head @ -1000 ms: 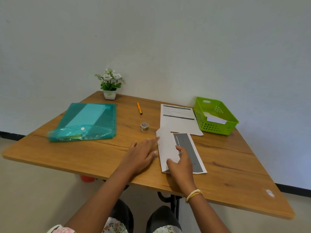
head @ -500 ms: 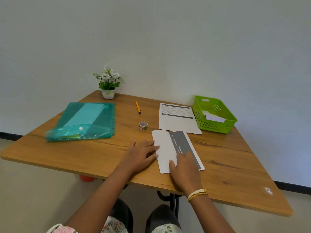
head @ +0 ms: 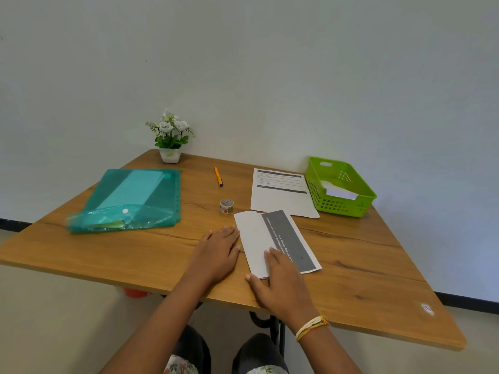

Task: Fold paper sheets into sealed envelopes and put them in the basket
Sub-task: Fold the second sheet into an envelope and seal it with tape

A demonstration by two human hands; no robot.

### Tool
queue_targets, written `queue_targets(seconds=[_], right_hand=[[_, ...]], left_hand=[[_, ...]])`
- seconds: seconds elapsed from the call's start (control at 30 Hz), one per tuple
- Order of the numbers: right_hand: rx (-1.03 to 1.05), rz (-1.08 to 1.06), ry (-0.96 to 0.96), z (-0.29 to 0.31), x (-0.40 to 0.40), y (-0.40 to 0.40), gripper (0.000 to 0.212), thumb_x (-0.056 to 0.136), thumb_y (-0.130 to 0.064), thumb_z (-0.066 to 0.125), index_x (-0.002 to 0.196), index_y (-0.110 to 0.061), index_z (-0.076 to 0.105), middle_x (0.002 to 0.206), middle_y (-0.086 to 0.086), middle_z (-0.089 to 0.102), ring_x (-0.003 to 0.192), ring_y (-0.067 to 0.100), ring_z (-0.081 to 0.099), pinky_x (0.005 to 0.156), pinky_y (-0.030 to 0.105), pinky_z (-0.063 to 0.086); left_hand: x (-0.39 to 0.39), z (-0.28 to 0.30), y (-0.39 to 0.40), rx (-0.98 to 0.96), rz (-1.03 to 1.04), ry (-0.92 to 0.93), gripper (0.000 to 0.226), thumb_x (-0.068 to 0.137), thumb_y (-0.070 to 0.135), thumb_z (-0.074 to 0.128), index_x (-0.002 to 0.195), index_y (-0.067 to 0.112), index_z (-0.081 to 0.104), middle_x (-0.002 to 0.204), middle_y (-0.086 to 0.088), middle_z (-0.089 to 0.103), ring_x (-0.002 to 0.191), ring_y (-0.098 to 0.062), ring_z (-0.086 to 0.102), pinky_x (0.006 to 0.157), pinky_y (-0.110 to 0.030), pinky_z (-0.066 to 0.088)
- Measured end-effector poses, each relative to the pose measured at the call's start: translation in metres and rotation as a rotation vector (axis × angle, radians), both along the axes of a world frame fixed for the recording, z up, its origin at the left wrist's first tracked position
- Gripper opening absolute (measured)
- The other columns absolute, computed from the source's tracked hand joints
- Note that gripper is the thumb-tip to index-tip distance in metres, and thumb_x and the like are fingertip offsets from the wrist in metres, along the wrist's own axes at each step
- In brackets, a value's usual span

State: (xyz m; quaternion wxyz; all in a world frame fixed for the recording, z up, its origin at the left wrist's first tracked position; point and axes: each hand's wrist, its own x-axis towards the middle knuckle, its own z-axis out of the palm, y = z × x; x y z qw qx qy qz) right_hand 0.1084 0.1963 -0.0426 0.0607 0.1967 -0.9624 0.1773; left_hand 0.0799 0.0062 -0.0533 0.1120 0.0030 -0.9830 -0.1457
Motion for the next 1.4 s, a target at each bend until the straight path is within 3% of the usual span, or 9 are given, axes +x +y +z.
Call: queue_targets(seconds=[0.1, 0.27, 0.53, 0.67, 0.8, 0.93, 1.17, 1.3, 1.4], right_hand=[[0.007, 0.009, 0.045, 0.007, 0.0, -0.002, 0.071, 0.09, -0.062, 0.039, 0.146, -0.019, 0.034, 0.152, 0.001, 0.036, 0.139, 0.018, 0.034, 0.111, 0.03, 0.032], [-0.135, -0.019, 0.214, 0.013, 0.004, -0.004, 0.035, 0.092, -0.043, 0.047, 0.115, -0.022, 0.062, 0.108, -0.002, 0.067, 0.094, 0.009, 0.06, 0.079, 0.021, 0.053], [-0.601, -0.105, 0.169, 0.013, 0.006, -0.004, 0.029, 0.099, -0.022, 0.049, 0.127, -0.021, 0.054, 0.115, 0.004, 0.062, 0.096, 0.01, 0.059, 0.07, 0.017, 0.055], [-0.781, -0.239, -0.029, 0.016, 0.001, -0.002, 0.044, 0.094, -0.017, 0.056, 0.134, -0.03, 0.043, 0.13, -0.003, 0.049, 0.113, 0.016, 0.05, 0.077, 0.028, 0.057], [-0.686, -0.231, -0.141, 0.013, -0.007, 0.002, 0.046, 0.091, -0.015, 0.059, 0.136, -0.024, 0.049, 0.14, -0.002, 0.049, 0.118, 0.012, 0.048, 0.07, 0.002, 0.039], [-0.557, -0.219, -0.154, 0.013, -0.013, 0.004, 0.048, 0.092, -0.017, 0.059, 0.139, -0.018, 0.048, 0.142, 0.0, 0.048, 0.131, 0.017, 0.043, 0.101, 0.026, 0.04], [-0.18, -0.156, 0.089, 0.01, -0.041, 0.011, 0.035, 0.096, -0.014, 0.048, 0.129, -0.018, 0.058, 0.128, 0.0, 0.056, 0.113, 0.016, 0.049, 0.094, 0.028, 0.046], [0.138, -0.216, 0.21, 0.009, -0.057, 0.008, 0.035, 0.094, -0.013, 0.047, 0.124, -0.02, 0.061, 0.142, 0.003, 0.048, 0.131, 0.022, 0.039, 0.109, 0.037, 0.03], [0.125, -0.212, 0.186, 0.011, -0.057, -0.011, 0.04, 0.095, -0.015, 0.043, 0.135, -0.014, 0.05, 0.154, 0.008, 0.034, 0.144, 0.024, 0.024, 0.118, 0.04, 0.018]], left_hand=[[0.002, 0.004, 0.001, 0.018, 0.002, -0.001, 0.053, 0.1, 0.043, 0.032, 0.149, 0.026, 0.027, 0.156, 0.007, 0.027, 0.144, -0.009, 0.019, 0.117, -0.036, 0.012], [0.007, 0.009, 0.002, 0.042, 0.02, 0.024, 0.054, 0.1, 0.042, 0.034, 0.15, 0.023, 0.026, 0.156, 0.004, 0.029, 0.143, -0.01, 0.023, 0.116, -0.035, 0.016], [0.011, 0.014, 0.003, 0.101, -0.004, 0.071, 0.059, 0.099, 0.044, 0.036, 0.152, 0.023, 0.019, 0.157, 0.003, 0.026, 0.144, -0.011, 0.021, 0.117, -0.037, 0.02], [0.012, 0.017, 0.004, 0.076, -0.011, 0.044, 0.062, 0.1, 0.047, 0.03, 0.153, 0.026, 0.008, 0.16, 0.007, 0.012, 0.146, -0.009, 0.01, 0.119, -0.04, 0.013], [0.01, 0.017, 0.003, 0.019, -0.067, -0.015, 0.056, 0.1, 0.049, 0.024, 0.152, 0.036, 0.008, 0.16, 0.011, 0.007, 0.147, -0.009, 0.006, 0.119, -0.043, 0.008], [0.008, 0.014, 0.002, 0.001, -0.063, -0.05, 0.052, 0.1, 0.051, 0.024, 0.15, 0.036, 0.022, 0.159, 0.011, 0.016, 0.146, -0.008, 0.01, 0.118, -0.043, 0.006], [0.007, 0.012, 0.001, -0.068, -0.039, -0.016, 0.053, 0.097, 0.055, 0.029, 0.147, 0.036, 0.031, 0.156, 0.009, 0.024, 0.145, -0.008, 0.014, 0.117, -0.043, -0.006], [0.006, 0.01, 0.0, 0.004, -0.051, -0.048, 0.054, 0.097, 0.055, 0.032, 0.147, 0.035, 0.029, 0.157, 0.012, 0.022, 0.144, -0.006, 0.015, 0.118, -0.036, 0.007], [0.004, 0.009, 0.0, -0.016, -0.029, -0.056, 0.055, 0.098, 0.053, 0.03, 0.149, 0.034, 0.023, 0.158, 0.011, 0.018, 0.145, -0.007, 0.014, 0.118, -0.035, 0.011]])
